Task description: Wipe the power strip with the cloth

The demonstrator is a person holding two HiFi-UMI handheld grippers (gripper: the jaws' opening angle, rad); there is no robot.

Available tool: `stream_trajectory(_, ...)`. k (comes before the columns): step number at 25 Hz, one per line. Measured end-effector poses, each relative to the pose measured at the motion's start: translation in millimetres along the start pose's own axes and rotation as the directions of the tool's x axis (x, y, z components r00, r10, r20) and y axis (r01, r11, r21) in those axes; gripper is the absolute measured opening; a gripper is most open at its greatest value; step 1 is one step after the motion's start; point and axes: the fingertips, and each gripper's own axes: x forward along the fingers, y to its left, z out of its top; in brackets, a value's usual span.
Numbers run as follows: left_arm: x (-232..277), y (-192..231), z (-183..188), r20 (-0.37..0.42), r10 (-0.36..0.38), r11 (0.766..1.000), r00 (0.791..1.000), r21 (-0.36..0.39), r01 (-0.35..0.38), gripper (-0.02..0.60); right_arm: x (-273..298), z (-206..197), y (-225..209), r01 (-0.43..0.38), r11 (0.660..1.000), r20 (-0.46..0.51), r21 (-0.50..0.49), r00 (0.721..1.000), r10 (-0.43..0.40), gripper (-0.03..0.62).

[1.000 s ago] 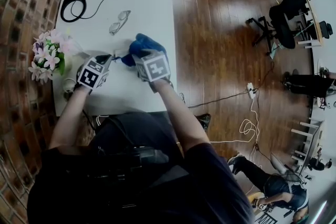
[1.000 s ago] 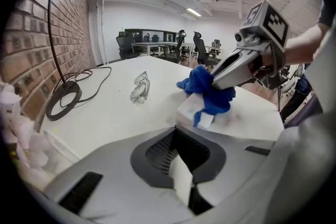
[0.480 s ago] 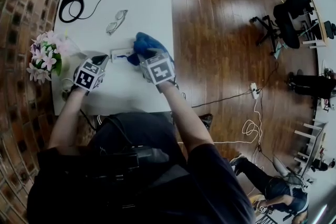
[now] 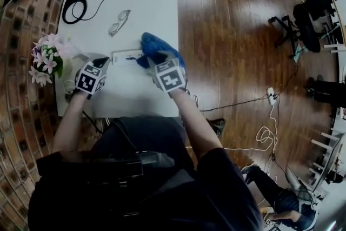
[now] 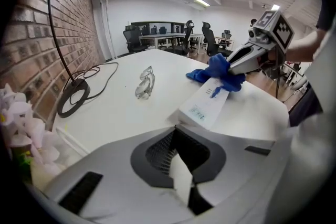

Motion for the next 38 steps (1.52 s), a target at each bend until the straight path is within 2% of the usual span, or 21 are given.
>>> stream_trajectory(6, -1.9, -0.3, 0.2, -0.024, 0.021, 0.999, 0.999, -0.047, -0.022, 0.008, -9.4, -3.5, -15.8, 0.010, 1.000, 0.021, 0.006, 1.000, -0.010, 0.080)
stream_trajectory(12, -2.9, -0.8, 1.4, -0.004, 0.020, 0.998, 1.000, -0.059, -0.021, 0.008, -14.5, -8.5, -24.3, 0.030, 1.000, -0.014, 0.003, 0.999, -0.030, 0.081)
stream_trajectory(18, -7.3, -9.7, 9.9, 0.017, -0.024, 0.998, 1.000, -0.054, 0.024, 0.008, -10.8, -9.7, -23.1, 0.103, 0.992, -0.066, -0.077, 0.992, -0.108, 0.082)
stream_trajectory(21, -8.4, -11.1, 10.7, 0.046, -0.053, 0.998, 0.998, -0.030, 0.054, 0.008, -9.2, -10.0, -21.8, 0.143, 0.986, -0.097, -0.083, 0.984, -0.151, 0.081)
stream_trajectory(25, -7.4, -8.3, 13.8, 0.090, -0.082, 0.996, 0.993, -0.017, 0.083, 0.008, -9.8, -8.1, -24.1, 0.213, 0.976, -0.097, -0.052, 0.971, -0.217, 0.081)
stream_trajectory(29, -6.6, -8.8, 12.2, 0.096, -0.087, 0.996, 0.992, -0.019, 0.089, 0.008, -8.8, -10.7, -24.0, 0.264, 0.964, -0.079, -0.002, 0.961, -0.264, 0.081)
stream_trajectory(38, -3.1, -5.0, 10.8, 0.058, -0.019, 1.000, 0.998, 0.007, 0.019, 0.008, -8.1, -9.0, -26.5, 0.236, 0.965, 0.044, 0.112, 0.969, -0.242, 0.084)
